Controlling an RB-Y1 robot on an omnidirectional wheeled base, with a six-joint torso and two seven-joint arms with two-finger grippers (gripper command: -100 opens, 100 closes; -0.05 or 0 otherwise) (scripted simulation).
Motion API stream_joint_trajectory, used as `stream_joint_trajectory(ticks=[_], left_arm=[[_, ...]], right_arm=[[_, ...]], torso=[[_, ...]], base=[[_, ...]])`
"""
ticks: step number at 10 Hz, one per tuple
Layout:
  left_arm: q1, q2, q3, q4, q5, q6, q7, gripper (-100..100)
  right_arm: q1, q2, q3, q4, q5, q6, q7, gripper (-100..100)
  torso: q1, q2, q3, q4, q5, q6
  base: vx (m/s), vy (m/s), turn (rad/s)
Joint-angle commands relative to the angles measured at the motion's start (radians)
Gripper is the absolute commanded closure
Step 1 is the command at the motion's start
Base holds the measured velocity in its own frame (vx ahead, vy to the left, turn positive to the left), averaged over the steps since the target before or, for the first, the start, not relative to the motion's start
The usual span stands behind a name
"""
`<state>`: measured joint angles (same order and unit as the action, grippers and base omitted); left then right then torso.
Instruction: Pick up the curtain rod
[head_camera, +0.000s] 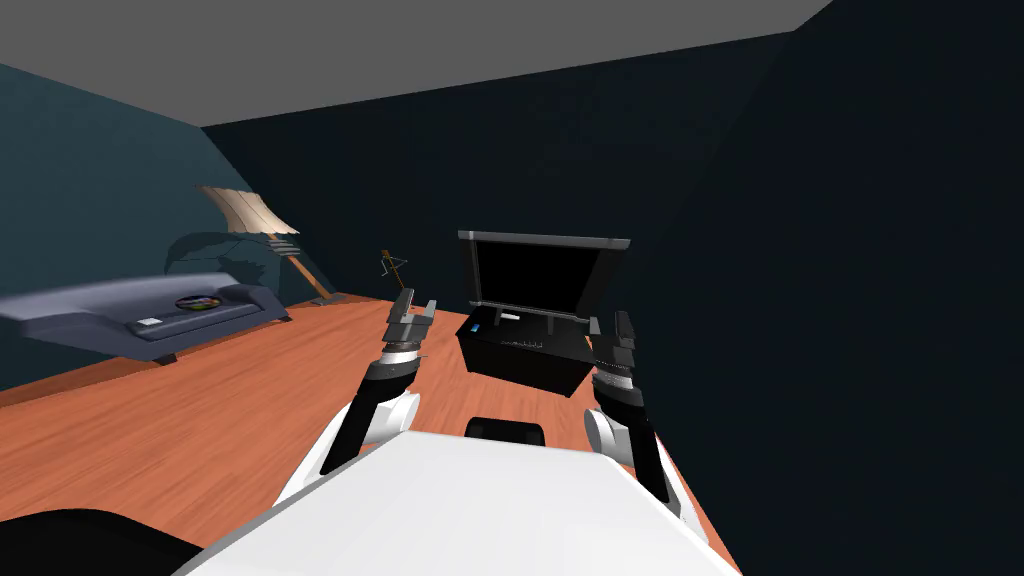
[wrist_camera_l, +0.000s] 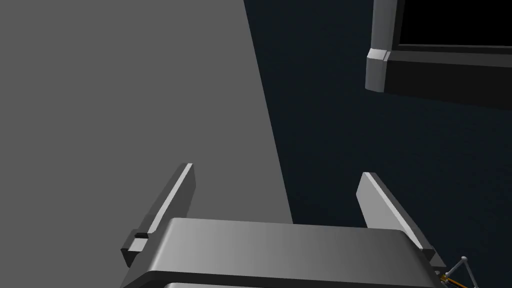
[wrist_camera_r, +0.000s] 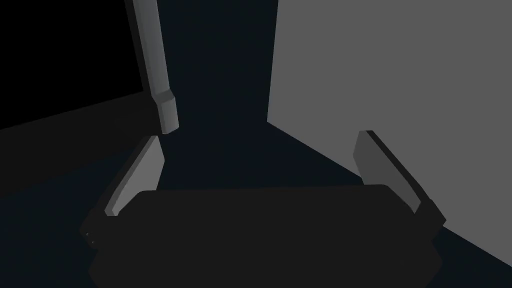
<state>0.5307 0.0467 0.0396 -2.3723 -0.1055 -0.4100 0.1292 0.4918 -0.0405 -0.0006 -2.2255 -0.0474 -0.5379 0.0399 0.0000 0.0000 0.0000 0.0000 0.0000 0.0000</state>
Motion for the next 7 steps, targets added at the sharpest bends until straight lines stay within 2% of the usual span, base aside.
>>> stream_joint_trajectory(ticks=[1,5,7], left_arm=[[0.000,0.000,0.000,0.000,0.000,0.000,0.000,0],[0.000,0.000,0.000,0.000,0.000,0.000,0.000,0],[0.000,0.000,0.000,0.000,0.000,0.000,0.000,0]], right_arm=[[-0.008,-0.042,0.015,0.021,0.000,0.024,0.017,-100],[-0.037,-0.124,0.069,0.092,-0.001,0.106,0.075,-100],[-0.057,-0.166,0.106,0.141,-0.001,0.164,0.117,-100]], torso=[[0.000,0.000,0.000,0.000,0.000,0.000],[0.003,0.002,0.001,0.000,0.001,-0.001],[0.005,0.003,0.002,0.001,0.001,-0.001]], base=[[-0.017,0.027,0.216],[-0.040,0.050,0.288],[-0.055,0.079,0.410]])
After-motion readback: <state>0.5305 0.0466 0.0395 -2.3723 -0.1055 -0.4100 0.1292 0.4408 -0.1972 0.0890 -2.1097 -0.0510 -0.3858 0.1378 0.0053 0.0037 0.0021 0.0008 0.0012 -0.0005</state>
